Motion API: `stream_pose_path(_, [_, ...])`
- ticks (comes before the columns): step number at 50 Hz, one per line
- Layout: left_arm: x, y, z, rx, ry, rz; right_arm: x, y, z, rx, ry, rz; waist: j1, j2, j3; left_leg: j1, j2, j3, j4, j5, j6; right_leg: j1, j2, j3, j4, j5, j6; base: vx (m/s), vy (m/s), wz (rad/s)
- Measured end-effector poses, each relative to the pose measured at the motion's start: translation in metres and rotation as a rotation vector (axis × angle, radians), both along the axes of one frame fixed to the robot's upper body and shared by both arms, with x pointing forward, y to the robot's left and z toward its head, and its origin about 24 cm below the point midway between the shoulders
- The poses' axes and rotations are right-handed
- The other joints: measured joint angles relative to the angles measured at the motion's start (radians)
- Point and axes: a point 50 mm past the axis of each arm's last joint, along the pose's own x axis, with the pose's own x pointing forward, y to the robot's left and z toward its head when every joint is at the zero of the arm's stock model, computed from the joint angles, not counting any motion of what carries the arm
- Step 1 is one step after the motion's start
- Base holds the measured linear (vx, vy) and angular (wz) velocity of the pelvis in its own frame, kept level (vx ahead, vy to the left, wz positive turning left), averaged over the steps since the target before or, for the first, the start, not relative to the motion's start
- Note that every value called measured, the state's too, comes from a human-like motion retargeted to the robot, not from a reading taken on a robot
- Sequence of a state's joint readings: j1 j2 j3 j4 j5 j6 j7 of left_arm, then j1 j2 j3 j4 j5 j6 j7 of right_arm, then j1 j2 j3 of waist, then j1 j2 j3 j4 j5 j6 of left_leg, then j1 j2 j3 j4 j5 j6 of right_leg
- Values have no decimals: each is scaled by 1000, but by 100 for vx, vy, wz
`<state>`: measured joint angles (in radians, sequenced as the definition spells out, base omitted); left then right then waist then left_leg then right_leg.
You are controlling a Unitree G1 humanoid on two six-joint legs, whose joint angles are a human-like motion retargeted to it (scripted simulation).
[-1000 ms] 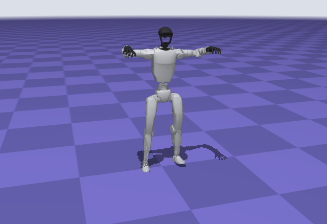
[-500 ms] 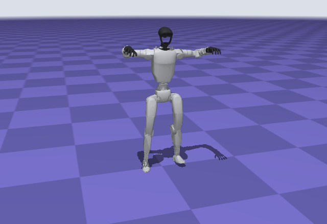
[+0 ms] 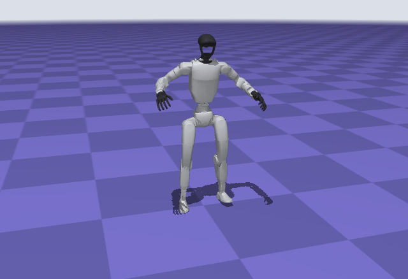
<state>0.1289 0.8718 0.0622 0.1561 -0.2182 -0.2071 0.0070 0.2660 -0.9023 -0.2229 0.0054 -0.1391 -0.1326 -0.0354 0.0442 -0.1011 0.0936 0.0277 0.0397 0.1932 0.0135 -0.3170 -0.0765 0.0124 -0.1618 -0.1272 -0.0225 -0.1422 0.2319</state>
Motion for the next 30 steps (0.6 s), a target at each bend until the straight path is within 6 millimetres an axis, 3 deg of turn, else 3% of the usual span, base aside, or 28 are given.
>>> stream_pose_path(4, [-18, -8, -92, -193, 311, 123, -10, 20, -63, 134, 211, 20, -7, 4, 7, -5, 5, -4, 3, 8, 0, -6, 5, -1, 11, -13, -4, 4, -8, 6])
stream_pose_path(7, [-49, -20, -157, -304, 560, 255, -21, 36, -104, 197, 372, 35, -8, 8, 12, -6, 9, -5, 8, 14, 4, -6, 8, 1, 16, -25, -6, 5, -11, 1])
stream_pose_path(10, [-90, -34, -206, -368, 787, 403, -36, 49, -141, 241, 509, 22, -1, 9, 19, -8, 11, -5, 26, 21, 18, -2, 8, 8, 19, -34, -9, 6, -13, -7])
stream_pose_path(12, [-118, -44, -227, -395, 906, 500, -46, 55, -164, 271, 577, -22, 11, 6, 27, -13, 10, -6, 50, 29, 37, 3, 5, 15, 21, -39, -13, 6, -15, -14])
stream_pose_path(16, [-167, -61, -249, -447, 1061, 653, -64, 64, -202, 334, 658, -186, 49, -11, 47, -41, -6, -20, 132, 40, 90, 16, -13, 31, 30, -46, -19, 7, -16, -17])
stream_pose_path(20, [-198, -76, -257, -510, 1132, 716, -77, 69, -230, 383, 701, -381, 97, -28, 67, -95, -30, -34, 215, 31, 132, 30, -33, 42, 44, -55, -22, 9, -13, -13])
stream_pose_path(25, [-218, -87, -260, -583, 1173, 695, -81, 72, -247, 398, 767, -512, 168, -21, 85, -144, -37, -9, 180, 32, 130, 54, -30, 53, 52, -69, -22, 12, -6, -16])
stream_pose_path(30, [-222, -93, -261, -644, 1167, 693, -69, 72, -250, 384, 817, -525, 249, 4, 99, -173, -26, -4, 70, 84, 97, 93, -9, 70, 36, -81, -19, 15, 0, -28])
